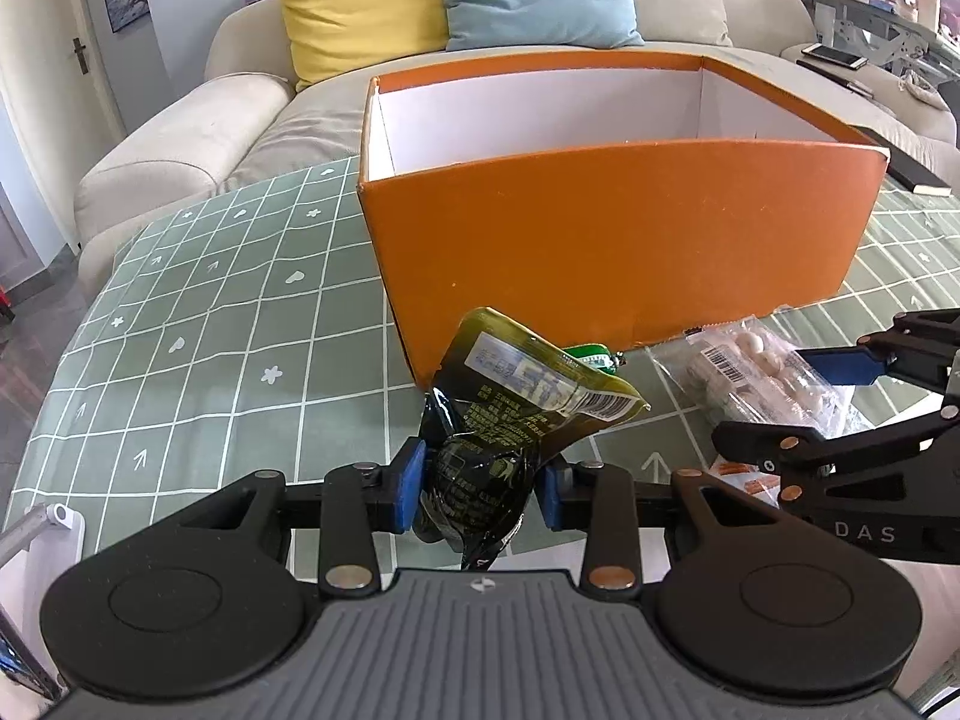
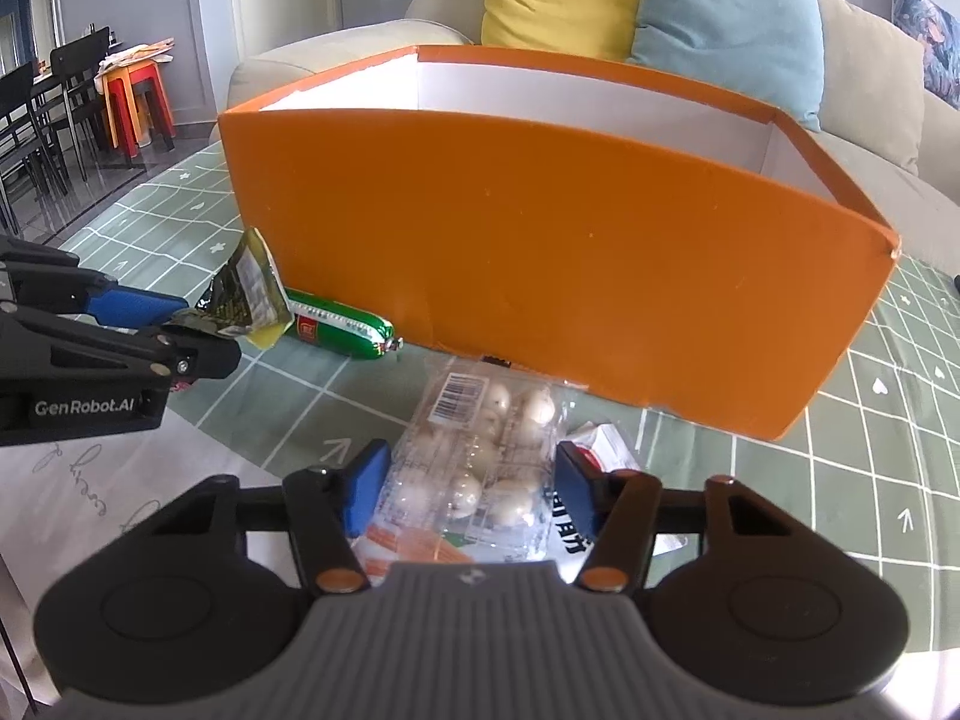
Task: Organize snacks
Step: 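Lift both packs and carry them over the orange box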
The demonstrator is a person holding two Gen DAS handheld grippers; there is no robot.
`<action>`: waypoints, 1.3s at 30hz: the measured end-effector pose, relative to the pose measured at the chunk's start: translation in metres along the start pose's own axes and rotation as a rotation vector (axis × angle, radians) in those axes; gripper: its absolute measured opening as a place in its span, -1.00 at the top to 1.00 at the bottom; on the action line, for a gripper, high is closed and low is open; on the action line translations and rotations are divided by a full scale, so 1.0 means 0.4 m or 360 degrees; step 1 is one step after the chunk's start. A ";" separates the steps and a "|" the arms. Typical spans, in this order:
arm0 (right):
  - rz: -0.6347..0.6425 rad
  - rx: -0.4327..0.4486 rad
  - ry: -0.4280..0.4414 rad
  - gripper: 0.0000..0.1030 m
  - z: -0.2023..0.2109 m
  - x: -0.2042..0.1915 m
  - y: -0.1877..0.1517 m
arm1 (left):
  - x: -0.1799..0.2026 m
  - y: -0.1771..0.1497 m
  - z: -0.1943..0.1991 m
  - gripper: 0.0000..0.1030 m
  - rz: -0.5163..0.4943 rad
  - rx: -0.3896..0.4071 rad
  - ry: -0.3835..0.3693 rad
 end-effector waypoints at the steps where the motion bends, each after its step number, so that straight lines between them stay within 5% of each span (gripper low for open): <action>1: 0.0003 0.0000 -0.0002 -0.10 0.003 -0.001 0.001 | -0.001 -0.001 0.004 0.19 0.0007 0.0003 -0.0004; 21: 0.0020 0.0128 0.0066 -0.09 0.133 -0.019 0.026 | 0.013 0.012 0.121 0.20 0.0166 0.0021 0.0030; 39: 0.0112 0.0402 -0.0022 -0.08 0.264 0.022 0.193 | 0.028 0.235 0.196 0.21 0.0242 0.0236 -0.0124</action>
Point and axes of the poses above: each gripper's, at about its wrist camera, not at the fingertips, and z roughly against the way its jaws point, x to its right, y to its top, the point moved 3 cm from there along -z, roughly the way its jaws point, and after that the axes turned 6 degrees about z, right-handed, at the moved point
